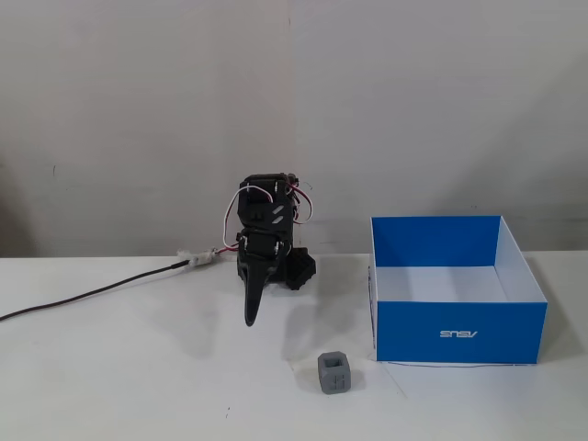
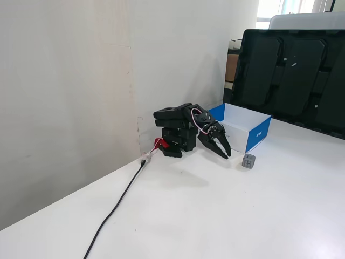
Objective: Pick the gray block and keep it in the box.
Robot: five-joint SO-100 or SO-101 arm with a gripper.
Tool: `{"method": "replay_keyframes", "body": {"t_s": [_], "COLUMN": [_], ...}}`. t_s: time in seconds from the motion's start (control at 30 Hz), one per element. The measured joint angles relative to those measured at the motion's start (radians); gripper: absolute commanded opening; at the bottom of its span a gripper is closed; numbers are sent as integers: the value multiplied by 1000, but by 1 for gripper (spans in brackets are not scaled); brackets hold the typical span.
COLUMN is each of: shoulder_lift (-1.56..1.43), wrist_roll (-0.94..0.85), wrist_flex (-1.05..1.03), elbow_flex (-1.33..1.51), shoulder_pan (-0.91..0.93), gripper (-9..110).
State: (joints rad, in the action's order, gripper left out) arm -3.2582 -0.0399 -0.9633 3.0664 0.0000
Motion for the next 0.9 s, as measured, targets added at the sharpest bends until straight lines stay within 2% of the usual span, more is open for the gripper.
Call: {"method": "replay_keyframes", "body": {"t_s": [0.47, 0.7, 0.9], "shoulder_lift": [0, 17, 468], "wrist_roll": [-8, -8, 11], "wrist_flex": [0, -63, -149], "elbow_flex": [-11, -173, -584], "shoulder_pan": [-35, -35, -77], "gripper": [0, 0, 0]}}
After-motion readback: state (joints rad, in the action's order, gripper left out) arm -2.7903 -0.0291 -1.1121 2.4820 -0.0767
